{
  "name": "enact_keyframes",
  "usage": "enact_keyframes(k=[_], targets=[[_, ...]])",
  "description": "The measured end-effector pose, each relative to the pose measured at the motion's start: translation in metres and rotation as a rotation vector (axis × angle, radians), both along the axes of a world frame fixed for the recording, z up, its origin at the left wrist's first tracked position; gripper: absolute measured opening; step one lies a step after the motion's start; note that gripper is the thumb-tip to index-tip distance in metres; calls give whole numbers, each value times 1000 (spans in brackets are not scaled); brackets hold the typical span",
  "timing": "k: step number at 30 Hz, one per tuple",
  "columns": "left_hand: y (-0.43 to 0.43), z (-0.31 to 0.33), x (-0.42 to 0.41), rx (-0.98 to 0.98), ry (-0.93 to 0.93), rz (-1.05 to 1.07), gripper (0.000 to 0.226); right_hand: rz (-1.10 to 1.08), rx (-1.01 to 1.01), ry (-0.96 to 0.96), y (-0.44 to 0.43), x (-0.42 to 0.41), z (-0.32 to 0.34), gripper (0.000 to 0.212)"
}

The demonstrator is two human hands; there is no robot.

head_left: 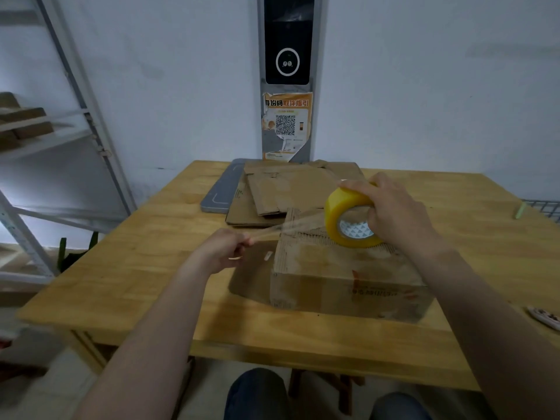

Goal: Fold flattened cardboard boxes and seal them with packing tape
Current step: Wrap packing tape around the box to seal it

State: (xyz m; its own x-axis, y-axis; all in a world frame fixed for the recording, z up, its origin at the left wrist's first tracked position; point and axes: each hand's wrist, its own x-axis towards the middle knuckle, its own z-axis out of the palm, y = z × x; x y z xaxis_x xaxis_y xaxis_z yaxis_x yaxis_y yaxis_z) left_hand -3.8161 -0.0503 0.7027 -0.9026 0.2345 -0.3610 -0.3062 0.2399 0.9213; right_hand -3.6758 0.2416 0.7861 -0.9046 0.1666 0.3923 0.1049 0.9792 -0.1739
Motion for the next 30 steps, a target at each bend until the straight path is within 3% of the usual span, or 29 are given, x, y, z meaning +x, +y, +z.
enact_keyframes(k=[6,13,19,25,27,30], targets=[[18,-24,6,-111,37,-6,21,-11,18,-14,1,0,0,80],[39,-41,14,-280,242,4,28,-27,35,-3,-1,0,-3,80],[44,-42,13,-369,251,-31,29,-33,23,18,-1,1,-6,80],[52,-42,29,-731,381,-126,12,-33,7,47,-2,1,-9,79],[48,-42,29,-643,374,-128,12,-37,1,54,-2,1,-10,78],[37,-30,26,-246,291,-43,14,-40,-13,58,-2,1,-10,78]])
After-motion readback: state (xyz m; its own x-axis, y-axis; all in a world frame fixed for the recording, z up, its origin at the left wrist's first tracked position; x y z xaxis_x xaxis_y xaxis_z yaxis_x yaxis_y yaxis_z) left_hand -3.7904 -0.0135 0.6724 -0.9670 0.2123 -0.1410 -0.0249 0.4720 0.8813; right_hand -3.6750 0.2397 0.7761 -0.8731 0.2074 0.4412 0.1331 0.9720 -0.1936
